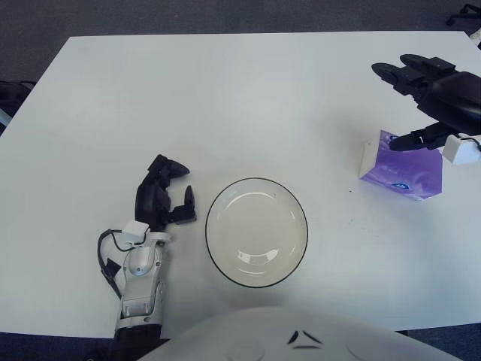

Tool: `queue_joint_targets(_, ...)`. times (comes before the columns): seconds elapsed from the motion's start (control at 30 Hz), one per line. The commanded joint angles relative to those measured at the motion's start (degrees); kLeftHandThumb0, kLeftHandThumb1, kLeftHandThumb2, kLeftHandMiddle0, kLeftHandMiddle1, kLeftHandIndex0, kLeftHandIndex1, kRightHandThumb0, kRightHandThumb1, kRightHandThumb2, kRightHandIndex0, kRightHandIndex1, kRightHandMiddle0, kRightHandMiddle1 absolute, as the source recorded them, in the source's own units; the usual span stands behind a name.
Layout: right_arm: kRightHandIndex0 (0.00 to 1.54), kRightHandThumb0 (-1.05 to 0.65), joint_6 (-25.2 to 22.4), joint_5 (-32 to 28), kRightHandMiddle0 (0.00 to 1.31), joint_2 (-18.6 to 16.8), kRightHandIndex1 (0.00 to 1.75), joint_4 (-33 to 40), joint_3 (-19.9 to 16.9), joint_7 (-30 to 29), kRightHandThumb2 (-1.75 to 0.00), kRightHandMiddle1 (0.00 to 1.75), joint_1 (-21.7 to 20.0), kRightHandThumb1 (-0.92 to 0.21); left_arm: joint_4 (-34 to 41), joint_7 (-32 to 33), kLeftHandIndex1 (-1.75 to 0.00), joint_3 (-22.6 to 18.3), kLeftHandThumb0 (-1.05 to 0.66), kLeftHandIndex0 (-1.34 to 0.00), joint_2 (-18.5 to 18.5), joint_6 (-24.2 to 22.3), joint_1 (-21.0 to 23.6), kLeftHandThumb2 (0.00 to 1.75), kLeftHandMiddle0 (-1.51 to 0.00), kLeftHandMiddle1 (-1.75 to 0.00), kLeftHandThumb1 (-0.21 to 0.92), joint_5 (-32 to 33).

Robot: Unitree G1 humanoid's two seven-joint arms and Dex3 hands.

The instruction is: Put the tissue paper into the plate.

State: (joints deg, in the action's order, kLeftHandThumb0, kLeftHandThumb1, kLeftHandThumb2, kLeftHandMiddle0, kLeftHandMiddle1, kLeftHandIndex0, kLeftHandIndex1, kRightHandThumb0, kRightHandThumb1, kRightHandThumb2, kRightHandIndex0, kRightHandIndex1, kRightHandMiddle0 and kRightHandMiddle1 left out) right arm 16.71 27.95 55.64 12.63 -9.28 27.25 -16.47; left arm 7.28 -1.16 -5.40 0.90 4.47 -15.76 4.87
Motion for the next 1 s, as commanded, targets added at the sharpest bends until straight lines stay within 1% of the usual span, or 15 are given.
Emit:
queue_joint_targets(0.0,0.00,-1.05,1.1,-0.2,0.00,-0.2,0.00,-0.9,0.6,-1.2,-0.38,0.00,-0.9,-0.79,-1.8,0.5,-1.70,-0.6,-0.01,-0.61,0.3,-2.8,-2.2,1.60,-0.78,-1.75,0.06,-0.3)
queue_joint_targets(0.33,0.00,-1.05,1.4,0.3,0.00,0.3,0.00,-2.5,2.6,-0.3,-0.36,0.00,-2.5,-0.77,-1.2,0.5,-1.70,-0.7,-0.01,-0.63,0.3,-3.0,-2.4,1.62,-0.78,-1.75,0.05,-0.7)
queue_joint_targets(0.53,0.00,-1.05,0.9,0.9,0.00,0.3,0.00,-3.3,4.1,0.3,-0.36,0.00,-3.1,-0.77,-1.0,0.8,-1.68,-0.7,-0.01,-0.66,0.2,-3.1,-2.5,1.66,-0.82,-1.75,0.01,-1.4)
queue_joint_targets(0.97,0.00,-1.05,-2.0,0.4,0.00,1.7,0.00,-3.8,7.0,6.9,-0.32,0.00,-4.8,-0.73,0.0,1.1,-1.70,-0.9,-0.01,-0.66,-0.4,-3.8,-2.9,1.66,-0.81,-1.75,0.01,-1.3)
